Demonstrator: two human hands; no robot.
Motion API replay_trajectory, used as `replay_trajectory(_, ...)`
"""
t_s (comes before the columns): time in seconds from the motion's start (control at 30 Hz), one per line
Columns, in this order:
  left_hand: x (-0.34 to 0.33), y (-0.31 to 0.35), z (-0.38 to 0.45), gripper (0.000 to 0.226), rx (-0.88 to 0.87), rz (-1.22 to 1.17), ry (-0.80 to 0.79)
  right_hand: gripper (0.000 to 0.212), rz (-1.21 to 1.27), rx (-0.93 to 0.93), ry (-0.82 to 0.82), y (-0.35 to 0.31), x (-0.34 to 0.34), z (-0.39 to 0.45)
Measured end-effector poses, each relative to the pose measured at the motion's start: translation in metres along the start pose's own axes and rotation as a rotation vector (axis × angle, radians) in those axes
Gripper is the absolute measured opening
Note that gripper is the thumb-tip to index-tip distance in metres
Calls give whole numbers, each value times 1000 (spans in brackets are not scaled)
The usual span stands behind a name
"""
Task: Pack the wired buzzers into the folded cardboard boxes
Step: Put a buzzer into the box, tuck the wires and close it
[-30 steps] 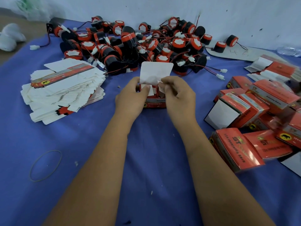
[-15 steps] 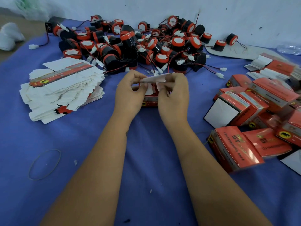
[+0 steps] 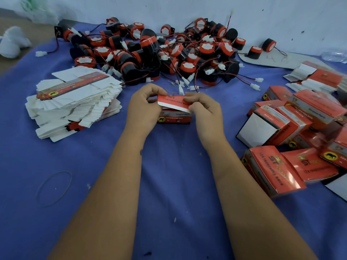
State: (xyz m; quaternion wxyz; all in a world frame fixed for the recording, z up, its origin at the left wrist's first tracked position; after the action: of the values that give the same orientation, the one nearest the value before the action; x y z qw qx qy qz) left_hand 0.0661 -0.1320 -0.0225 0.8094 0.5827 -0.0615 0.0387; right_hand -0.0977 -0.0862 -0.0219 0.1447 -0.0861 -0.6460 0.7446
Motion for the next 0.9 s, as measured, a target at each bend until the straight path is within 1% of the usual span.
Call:
replay_trajectory(0.1,5,-1,3,26,73,-12,-85,26,-55,7,-14,1,-2,1)
replay_trajectory(0.2,8,-12,4,20,345,-225,-146,30,-164,43,-58,2,-4,0)
replay_trajectory(0.23,10,-13,4,24,351,-202,-171,31,-210,60,-68,2,-4,0)
replay_trajectory(0.33,10,1,-2,27,43,167,-247,30,-296,97,-95,1,-4,0)
replay_trajectory(0.37,9,2,-5,30,-21,231,-242,28,-295,97,-112,2,-4,0)
replay_trajectory(0.4,7,0,-5,32,-53,240,-233,26,-276,83,-139,3,-5,-1)
replay_trajectory(0.47,0,-2,-7,29,-74,203,-247,25,-218,33,-216,8,-7,-1)
replay_trajectory(0.5,-2,-2,-8,26,-83,195,-262,29,-206,24,-252,8,-8,-2)
replay_trajectory(0.57,-2,-2,-8,23,-113,175,-277,36,-250,62,-287,4,-7,-2)
replay_trajectory(0.67,1,-2,-7,30,-111,150,-291,39,-337,123,-262,-2,-6,-3)
replay_trajectory(0.77,4,-3,-6,43,-119,216,-290,39,-375,157,-234,-3,-7,-3)
replay_trajectory(0.9,6,1,-5,43,-143,249,-216,36,-402,198,-191,-5,-8,-2)
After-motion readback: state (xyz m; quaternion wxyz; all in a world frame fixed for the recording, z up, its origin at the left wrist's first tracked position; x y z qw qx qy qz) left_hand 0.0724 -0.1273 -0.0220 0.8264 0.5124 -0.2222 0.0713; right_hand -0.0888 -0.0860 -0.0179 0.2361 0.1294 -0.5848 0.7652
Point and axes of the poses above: each hand's wrist, its own z-axis towards the middle knuckle, its own x-axis out of the back of the hand, y = z × x, the point moved 8 cm from there along z, towards the middle knuckle, and after that the axes turned 3 degrees about -x, right-handed, at the moved point
